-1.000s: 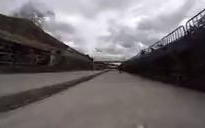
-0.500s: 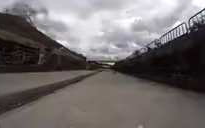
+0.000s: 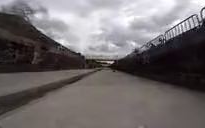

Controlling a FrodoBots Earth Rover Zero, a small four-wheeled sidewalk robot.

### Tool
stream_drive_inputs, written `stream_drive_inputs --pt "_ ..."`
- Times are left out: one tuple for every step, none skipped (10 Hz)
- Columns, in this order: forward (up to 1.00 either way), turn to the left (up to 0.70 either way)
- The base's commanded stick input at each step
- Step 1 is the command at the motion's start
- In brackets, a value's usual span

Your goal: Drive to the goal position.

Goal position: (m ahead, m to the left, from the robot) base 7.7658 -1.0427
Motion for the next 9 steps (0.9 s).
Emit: stream_drive_inputs --pt "1.0 0.0" --pt "1.0 -0.04" --pt "1.0 -0.12" --pt "1.0 -0.21" --pt "1.0 -0.28" --pt "1.0 -0.36" --pt "1.0 0.0" --pt "1.0 0.0" --pt "1.0 0.0"
